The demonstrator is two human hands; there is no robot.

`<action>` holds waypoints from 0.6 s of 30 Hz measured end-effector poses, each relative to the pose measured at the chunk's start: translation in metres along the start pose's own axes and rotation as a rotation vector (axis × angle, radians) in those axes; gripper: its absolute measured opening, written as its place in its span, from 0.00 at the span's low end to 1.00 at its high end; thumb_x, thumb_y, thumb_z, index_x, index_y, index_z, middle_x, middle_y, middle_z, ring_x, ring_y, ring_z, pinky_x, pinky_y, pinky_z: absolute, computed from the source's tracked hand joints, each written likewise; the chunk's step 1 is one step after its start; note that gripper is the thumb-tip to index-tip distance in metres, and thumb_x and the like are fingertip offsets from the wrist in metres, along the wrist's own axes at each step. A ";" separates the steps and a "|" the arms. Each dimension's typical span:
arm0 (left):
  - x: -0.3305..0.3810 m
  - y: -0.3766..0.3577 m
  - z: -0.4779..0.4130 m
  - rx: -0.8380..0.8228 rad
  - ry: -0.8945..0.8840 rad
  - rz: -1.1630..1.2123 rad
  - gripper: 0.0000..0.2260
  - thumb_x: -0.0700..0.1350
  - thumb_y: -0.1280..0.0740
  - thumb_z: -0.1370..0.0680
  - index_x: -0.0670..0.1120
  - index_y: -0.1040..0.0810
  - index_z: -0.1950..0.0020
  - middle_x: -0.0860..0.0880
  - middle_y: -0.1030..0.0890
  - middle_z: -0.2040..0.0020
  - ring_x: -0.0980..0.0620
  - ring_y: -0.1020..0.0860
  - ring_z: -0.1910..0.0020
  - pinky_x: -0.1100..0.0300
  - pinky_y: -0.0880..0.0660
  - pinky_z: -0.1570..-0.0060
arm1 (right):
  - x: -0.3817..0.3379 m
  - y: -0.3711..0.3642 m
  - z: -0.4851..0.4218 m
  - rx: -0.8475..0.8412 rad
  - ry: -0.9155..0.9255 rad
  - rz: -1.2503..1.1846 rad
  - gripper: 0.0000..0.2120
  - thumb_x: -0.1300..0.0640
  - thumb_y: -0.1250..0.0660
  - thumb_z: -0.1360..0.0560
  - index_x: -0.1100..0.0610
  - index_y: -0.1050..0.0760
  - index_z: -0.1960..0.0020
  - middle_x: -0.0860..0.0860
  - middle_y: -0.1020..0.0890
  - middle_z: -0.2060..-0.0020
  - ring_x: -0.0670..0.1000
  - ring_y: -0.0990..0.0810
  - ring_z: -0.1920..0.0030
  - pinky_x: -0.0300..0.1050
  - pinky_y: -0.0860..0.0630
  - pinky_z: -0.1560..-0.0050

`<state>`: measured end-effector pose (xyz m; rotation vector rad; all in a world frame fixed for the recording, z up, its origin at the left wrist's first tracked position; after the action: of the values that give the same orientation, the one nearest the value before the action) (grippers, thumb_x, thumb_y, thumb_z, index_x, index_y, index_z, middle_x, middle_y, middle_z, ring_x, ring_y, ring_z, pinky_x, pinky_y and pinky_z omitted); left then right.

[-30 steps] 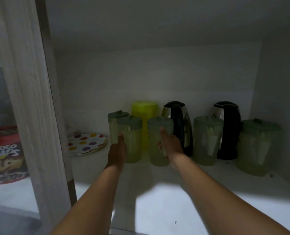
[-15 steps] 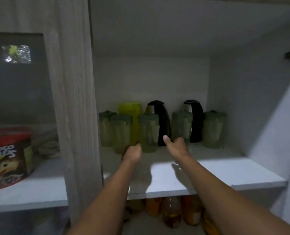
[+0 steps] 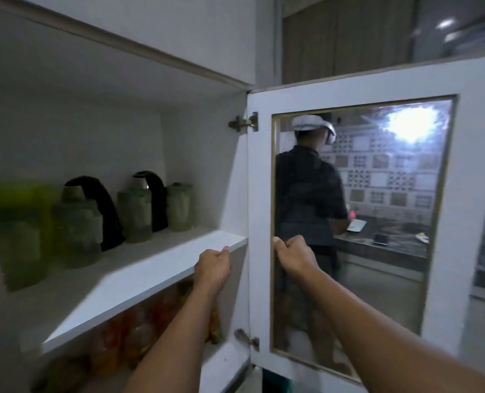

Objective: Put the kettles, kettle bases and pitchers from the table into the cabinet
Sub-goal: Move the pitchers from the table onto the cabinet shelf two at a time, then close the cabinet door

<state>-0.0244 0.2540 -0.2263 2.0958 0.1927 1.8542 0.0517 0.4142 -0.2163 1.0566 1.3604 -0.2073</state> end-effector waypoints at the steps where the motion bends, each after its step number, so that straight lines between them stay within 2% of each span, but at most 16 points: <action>1: 0.009 -0.022 0.008 -0.046 -0.019 0.021 0.16 0.53 0.40 0.18 0.45 0.23 0.60 0.44 0.17 0.56 0.43 0.18 0.54 0.52 0.21 0.46 | 0.011 0.024 -0.001 0.051 -0.026 0.015 0.27 0.40 0.41 0.20 0.62 0.32 0.34 0.63 0.24 0.35 0.64 0.25 0.35 0.52 0.29 0.38; 3: 0.032 -0.060 0.029 -0.124 -0.064 0.060 0.15 0.52 0.40 0.18 0.46 0.26 0.61 0.45 0.19 0.59 0.43 0.18 0.54 0.53 0.22 0.49 | 0.031 0.072 -0.006 0.157 -0.060 0.033 0.25 0.40 0.40 0.21 0.62 0.29 0.39 0.64 0.23 0.37 0.64 0.25 0.36 0.51 0.29 0.40; 5: 0.055 -0.100 0.044 -0.210 -0.122 0.075 0.16 0.53 0.39 0.19 0.45 0.26 0.63 0.41 0.17 0.56 0.41 0.18 0.52 0.51 0.22 0.49 | 0.048 0.121 -0.010 0.244 -0.083 0.040 0.23 0.39 0.39 0.23 0.60 0.28 0.46 0.66 0.21 0.39 0.64 0.22 0.39 0.50 0.28 0.45; 6: 0.067 -0.119 0.053 -0.250 -0.149 0.076 0.17 0.53 0.38 0.19 0.44 0.25 0.63 0.40 0.16 0.56 0.41 0.18 0.53 0.49 0.21 0.48 | 0.054 0.144 -0.012 0.294 -0.092 0.039 0.23 0.39 0.39 0.23 0.60 0.29 0.47 0.66 0.21 0.39 0.64 0.22 0.40 0.50 0.28 0.46; 8: 0.088 -0.156 0.066 -0.304 -0.202 0.096 0.16 0.53 0.37 0.21 0.44 0.22 0.62 0.41 0.16 0.56 0.42 0.18 0.53 0.49 0.21 0.45 | 0.066 0.188 -0.019 0.381 -0.119 0.040 0.27 0.39 0.39 0.22 0.63 0.28 0.41 0.64 0.22 0.39 0.64 0.22 0.39 0.51 0.27 0.43; 9: 0.096 -0.173 0.071 -0.328 -0.214 0.102 0.15 0.54 0.36 0.22 0.44 0.21 0.61 0.43 0.15 0.55 0.43 0.18 0.52 0.50 0.22 0.45 | 0.071 0.206 -0.021 0.411 -0.131 0.044 0.27 0.40 0.40 0.22 0.63 0.29 0.39 0.63 0.22 0.41 0.63 0.22 0.41 0.51 0.28 0.43; 11: 0.112 -0.210 0.084 -0.375 -0.245 0.104 0.12 0.54 0.34 0.23 0.45 0.22 0.59 0.44 0.15 0.52 0.43 0.18 0.49 0.54 0.24 0.48 | 0.085 0.240 -0.029 0.468 -0.140 0.049 0.21 0.40 0.40 0.22 0.59 0.32 0.49 0.60 0.27 0.55 0.59 0.26 0.53 0.51 0.31 0.52; 13: 0.126 -0.248 0.094 -0.409 -0.270 0.102 0.10 0.52 0.33 0.24 0.45 0.22 0.56 0.44 0.15 0.50 0.43 0.19 0.48 0.56 0.27 0.51 | 0.099 0.270 -0.040 0.514 -0.152 0.076 0.18 0.40 0.40 0.22 0.56 0.35 0.54 0.55 0.32 0.63 0.56 0.31 0.56 0.50 0.33 0.55; 14: 0.133 -0.267 0.099 -0.417 -0.280 0.098 0.10 0.51 0.32 0.23 0.45 0.22 0.54 0.44 0.16 0.49 0.43 0.19 0.47 0.57 0.27 0.51 | 0.105 0.284 -0.047 0.519 -0.153 0.075 0.18 0.41 0.40 0.21 0.58 0.32 0.50 0.55 0.29 0.62 0.56 0.29 0.54 0.51 0.31 0.52; 15: 0.140 -0.285 0.103 -0.422 -0.288 0.092 0.10 0.51 0.31 0.23 0.44 0.22 0.51 0.44 0.16 0.47 0.43 0.20 0.45 0.57 0.27 0.50 | 0.111 0.297 -0.054 0.517 -0.149 0.066 0.22 0.42 0.41 0.21 0.61 0.30 0.42 0.57 0.25 0.55 0.58 0.26 0.49 0.52 0.29 0.47; 16: 0.147 -0.305 0.106 -0.417 -0.298 0.084 0.11 0.51 0.31 0.24 0.44 0.23 0.48 0.44 0.17 0.46 0.43 0.20 0.44 0.57 0.26 0.49 | 0.116 0.309 -0.064 0.525 -0.145 0.060 0.26 0.43 0.41 0.20 0.63 0.33 0.34 0.60 0.22 0.44 0.60 0.24 0.42 0.53 0.28 0.42; 17: 0.154 -0.324 0.108 -0.408 -0.304 0.078 0.13 0.51 0.30 0.24 0.43 0.24 0.45 0.44 0.18 0.44 0.43 0.21 0.43 0.56 0.26 0.48 | 0.119 0.320 -0.073 0.530 -0.144 0.059 0.29 0.43 0.41 0.20 0.64 0.36 0.29 0.61 0.24 0.36 0.62 0.25 0.36 0.54 0.29 0.38; 18: 0.161 -0.343 0.110 -0.402 -0.303 0.081 0.15 0.50 0.30 0.24 0.43 0.25 0.42 0.44 0.19 0.42 0.43 0.21 0.42 0.56 0.26 0.49 | 0.122 0.329 -0.084 0.532 -0.131 0.049 0.30 0.43 0.40 0.20 0.63 0.38 0.27 0.61 0.26 0.32 0.63 0.27 0.33 0.54 0.30 0.37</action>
<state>0.1471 0.6084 -0.2003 2.0777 -0.3168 1.4400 0.2485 0.7085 -0.1472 1.4866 1.1843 -0.6155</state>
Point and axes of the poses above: each hand's wrist, its own z-axis away from the middle knuckle, its own y-axis out of the back of the hand, x = y × z, the point moved 1 cm from there along -z, towards the middle knuckle
